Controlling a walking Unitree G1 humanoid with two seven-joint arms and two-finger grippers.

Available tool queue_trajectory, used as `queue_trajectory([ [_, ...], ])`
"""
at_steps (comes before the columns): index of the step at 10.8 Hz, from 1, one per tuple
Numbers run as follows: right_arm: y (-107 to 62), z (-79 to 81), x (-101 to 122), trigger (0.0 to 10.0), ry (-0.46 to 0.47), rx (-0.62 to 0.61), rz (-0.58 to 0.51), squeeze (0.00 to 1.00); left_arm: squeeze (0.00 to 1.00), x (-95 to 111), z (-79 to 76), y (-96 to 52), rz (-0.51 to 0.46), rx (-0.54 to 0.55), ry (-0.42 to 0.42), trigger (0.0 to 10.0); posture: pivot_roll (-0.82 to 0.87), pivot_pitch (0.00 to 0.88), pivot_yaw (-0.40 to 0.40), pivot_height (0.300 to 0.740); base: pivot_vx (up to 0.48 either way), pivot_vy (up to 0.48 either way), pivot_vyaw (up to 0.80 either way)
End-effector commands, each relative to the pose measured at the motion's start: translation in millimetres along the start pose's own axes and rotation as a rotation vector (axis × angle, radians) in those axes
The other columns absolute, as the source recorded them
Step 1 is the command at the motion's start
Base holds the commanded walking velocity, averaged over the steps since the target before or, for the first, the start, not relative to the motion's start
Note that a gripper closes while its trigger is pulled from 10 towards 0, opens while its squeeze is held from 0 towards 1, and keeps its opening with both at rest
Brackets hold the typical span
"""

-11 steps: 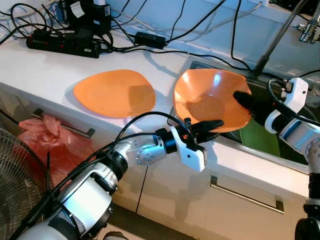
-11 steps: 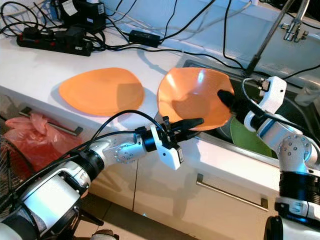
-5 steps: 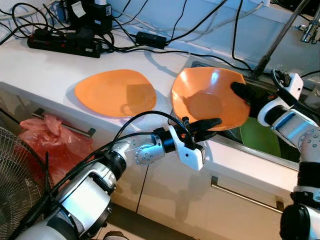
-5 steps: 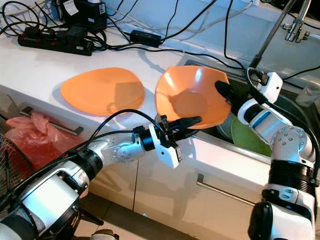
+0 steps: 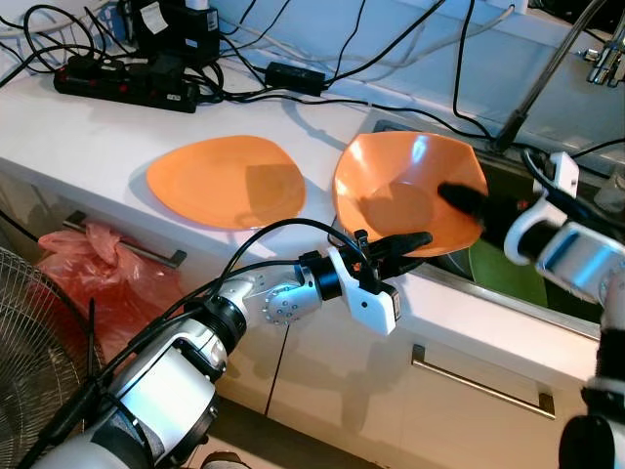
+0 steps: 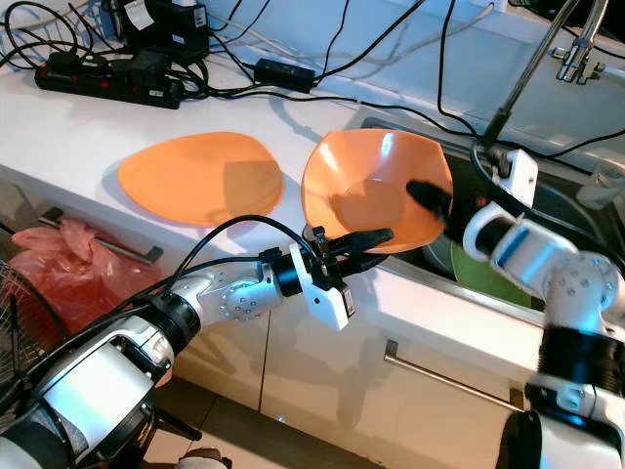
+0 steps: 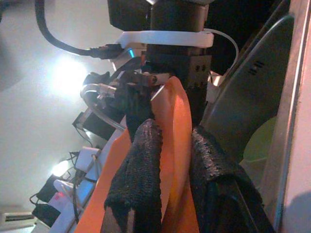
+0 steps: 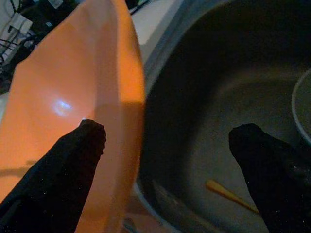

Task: Kitchen organization

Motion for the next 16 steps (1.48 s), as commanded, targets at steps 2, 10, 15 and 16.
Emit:
queue_trajectory([
  [2,1.4,-5.6,-19,10.0,0.029,-0.018,0.072,0.0,0.0,32,18.3,26.1,-0.182,0.093,0.018,0.0,0.17,0.0,-0.173,0.74,0.0,0.0,0.0],
  [10,18.5,0.8,-23,0.0,0.096,0.03,0.049,0.0,0.0,33,19.2,23.7,-0.193,0.106,0.016,0.0,0.18,0.0,-0.177,0.74,0.0,0.0,0.0],
  [15,19.4,-1.5,-25,0.0,0.101,0.032,0.047,0.0,0.0,34,18.8,22.9,-0.198,0.11,0.021,0.0,0.18,0.0,-0.177,0.74,0.0,0.0,0.0],
  [16,19.1,-4.0,-24,0.0,0.103,0.029,0.045,0.0,0.0,34,19.4,23.2,-0.2,0.116,0.024,0.0,0.19,0.0,-0.179,0.74,0.0,0.0,0.0],
])
Point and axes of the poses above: a point about 5 cm out from each wrist's last joint towards the gripper, its own y axis pointing out of the wrist towards the gripper, its own x axis along the axis of the wrist's last joint, z = x × y, the point moved 3 cm from there along y, pointing out of the wrist towards the gripper, and after that the axes turned 8 degrees about -y, right-handed, at the moved point
